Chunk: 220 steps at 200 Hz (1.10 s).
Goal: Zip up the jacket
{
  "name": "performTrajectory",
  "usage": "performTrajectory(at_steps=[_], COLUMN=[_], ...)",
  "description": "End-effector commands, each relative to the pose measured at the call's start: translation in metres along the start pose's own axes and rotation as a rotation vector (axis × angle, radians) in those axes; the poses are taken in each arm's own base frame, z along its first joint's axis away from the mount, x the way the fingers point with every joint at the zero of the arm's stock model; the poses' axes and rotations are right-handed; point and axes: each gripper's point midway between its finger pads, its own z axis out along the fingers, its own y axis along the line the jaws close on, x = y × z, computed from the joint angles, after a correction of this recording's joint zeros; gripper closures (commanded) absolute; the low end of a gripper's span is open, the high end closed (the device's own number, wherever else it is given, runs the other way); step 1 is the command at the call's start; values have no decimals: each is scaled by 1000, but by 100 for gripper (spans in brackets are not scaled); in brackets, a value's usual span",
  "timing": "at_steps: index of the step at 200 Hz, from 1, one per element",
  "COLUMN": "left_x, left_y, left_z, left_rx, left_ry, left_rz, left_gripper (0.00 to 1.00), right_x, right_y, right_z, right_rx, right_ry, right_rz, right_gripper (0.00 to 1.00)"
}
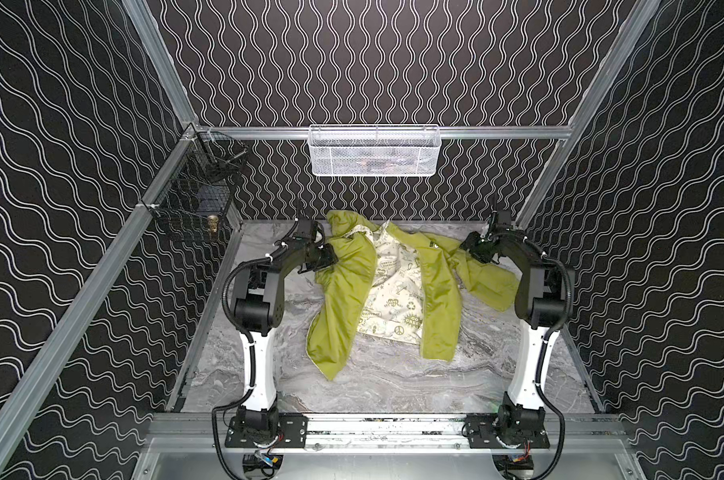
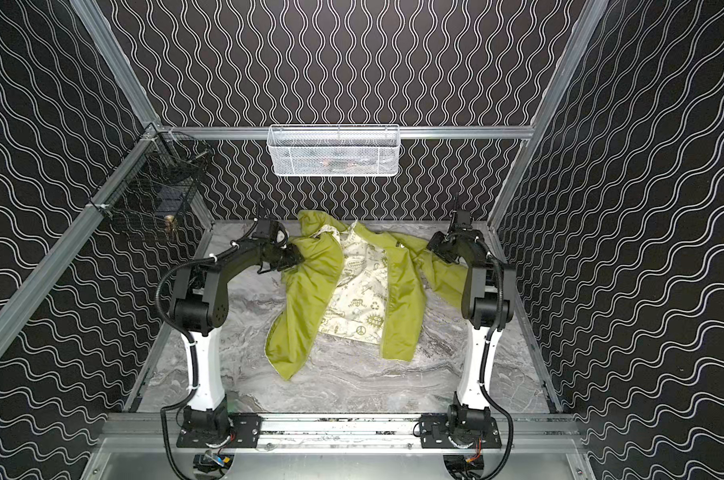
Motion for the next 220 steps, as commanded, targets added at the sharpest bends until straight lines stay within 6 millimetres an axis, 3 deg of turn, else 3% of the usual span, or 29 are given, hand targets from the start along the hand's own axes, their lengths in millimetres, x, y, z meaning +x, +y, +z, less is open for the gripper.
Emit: performTrajectory(at_steps=[1, 31, 55, 111, 116, 135, 172, 220], left_x=[-4, -4, 10, 103, 113, 154, 210, 246], left_y=[-12, -31, -49, -98, -103, -122, -160, -218], left_z=[-21, -56, -81, -102, -102, -100, -96, -71], left_rx=[25, 54, 90, 210, 230, 286, 402, 492], left_ry=[-25, -65, -74, 43, 57, 123, 180, 253], left_rz=[-14, -9, 5, 54, 56, 78, 152, 304], left_gripper=[49, 47, 47, 48, 48, 48, 43, 44], right_x=[-14, 8, 52, 196, 215, 251, 282, 287], right_y=[15, 22, 34, 42, 34, 21, -8, -29], right_z=[-39, -82, -101, -108, -105, -108, -115, -122], right_rx=[-20, -3, -15, -10, 0, -1, 23, 102], right_ry=[-94, -122, -86, 91, 126, 165, 189, 188], right_rz=[-29, -47, -95, -213, -213, -193, -128, -115], right_gripper=[39, 42, 48, 58, 58, 56, 53, 67])
